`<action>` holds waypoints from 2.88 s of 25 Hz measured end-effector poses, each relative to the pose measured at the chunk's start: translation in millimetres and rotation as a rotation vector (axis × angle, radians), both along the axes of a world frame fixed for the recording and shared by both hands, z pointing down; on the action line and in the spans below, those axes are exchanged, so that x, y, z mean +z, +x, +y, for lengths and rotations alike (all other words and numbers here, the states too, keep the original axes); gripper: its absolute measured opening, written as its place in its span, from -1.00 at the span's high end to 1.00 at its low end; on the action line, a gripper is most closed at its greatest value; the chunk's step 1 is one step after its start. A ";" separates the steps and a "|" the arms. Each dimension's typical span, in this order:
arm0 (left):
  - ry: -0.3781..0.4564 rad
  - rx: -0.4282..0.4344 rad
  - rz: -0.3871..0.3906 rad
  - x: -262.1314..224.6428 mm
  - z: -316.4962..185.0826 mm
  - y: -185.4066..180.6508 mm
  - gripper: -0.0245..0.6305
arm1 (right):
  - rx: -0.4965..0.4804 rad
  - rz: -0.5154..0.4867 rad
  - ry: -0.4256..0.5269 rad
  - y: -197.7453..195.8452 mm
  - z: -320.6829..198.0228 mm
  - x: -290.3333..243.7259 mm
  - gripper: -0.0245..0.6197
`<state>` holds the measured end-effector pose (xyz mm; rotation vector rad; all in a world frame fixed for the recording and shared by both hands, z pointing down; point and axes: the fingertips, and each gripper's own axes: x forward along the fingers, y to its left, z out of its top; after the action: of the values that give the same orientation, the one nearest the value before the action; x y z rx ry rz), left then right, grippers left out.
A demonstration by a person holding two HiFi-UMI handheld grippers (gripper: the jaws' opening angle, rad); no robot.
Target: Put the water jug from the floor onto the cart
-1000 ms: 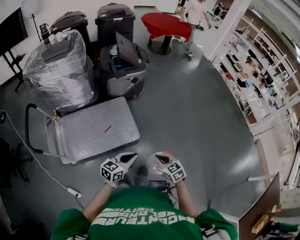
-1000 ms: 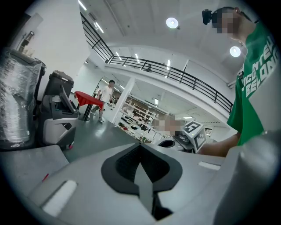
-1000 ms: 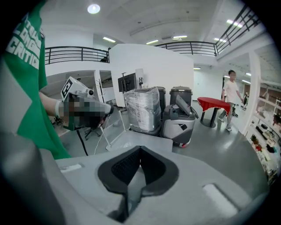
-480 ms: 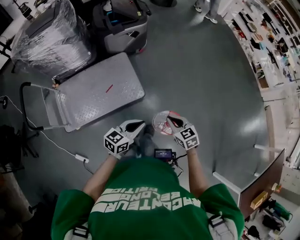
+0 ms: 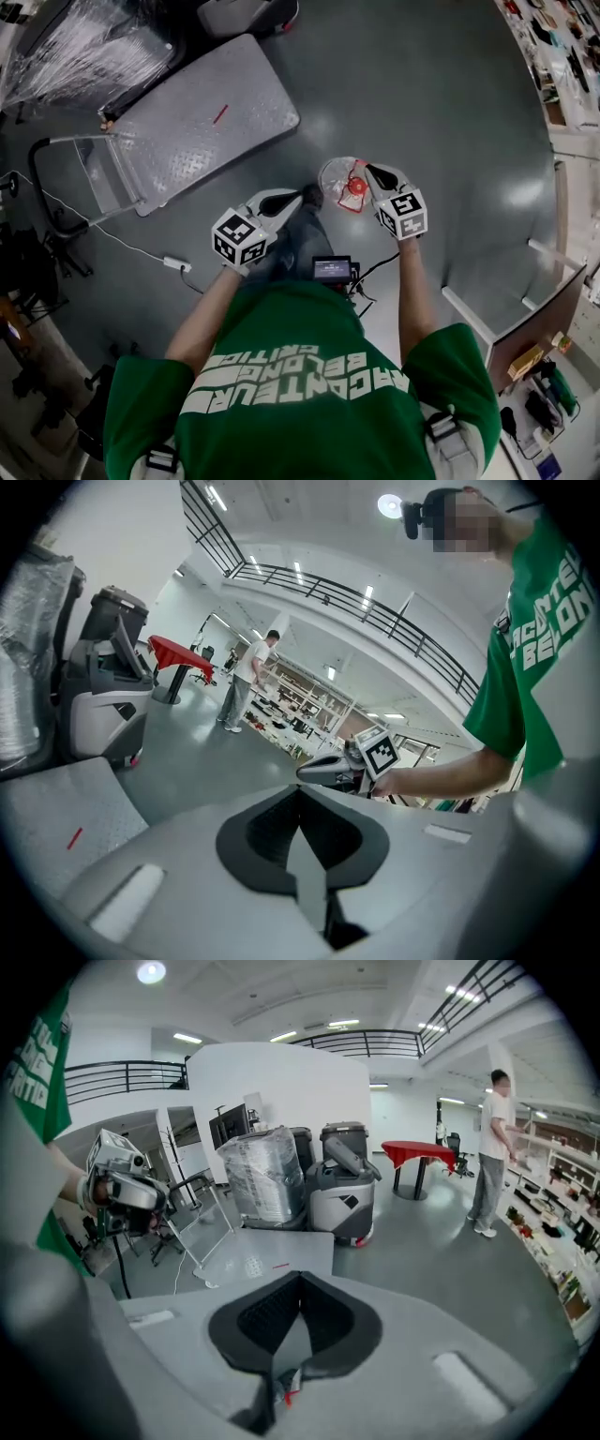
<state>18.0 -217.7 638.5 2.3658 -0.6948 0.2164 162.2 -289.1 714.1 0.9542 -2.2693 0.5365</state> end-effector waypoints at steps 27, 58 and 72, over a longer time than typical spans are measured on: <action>-0.130 0.226 -0.051 82.8 36.2 81.9 0.90 | 0.376 0.025 -0.350 86.4 28.7 257.5 0.54; -0.244 0.171 -0.062 125.0 16.2 84.4 0.90 | 0.512 0.236 -0.584 95.4 81.5 405.9 0.01; -0.261 0.151 -0.067 132.5 5.5 91.8 0.90 | 0.553 0.271 -0.589 101.2 82.9 425.0 -0.01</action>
<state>109.8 -212.2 770.9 2.1677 -0.4857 0.4267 263.3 -206.1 1139.1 1.2356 -1.4550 1.1530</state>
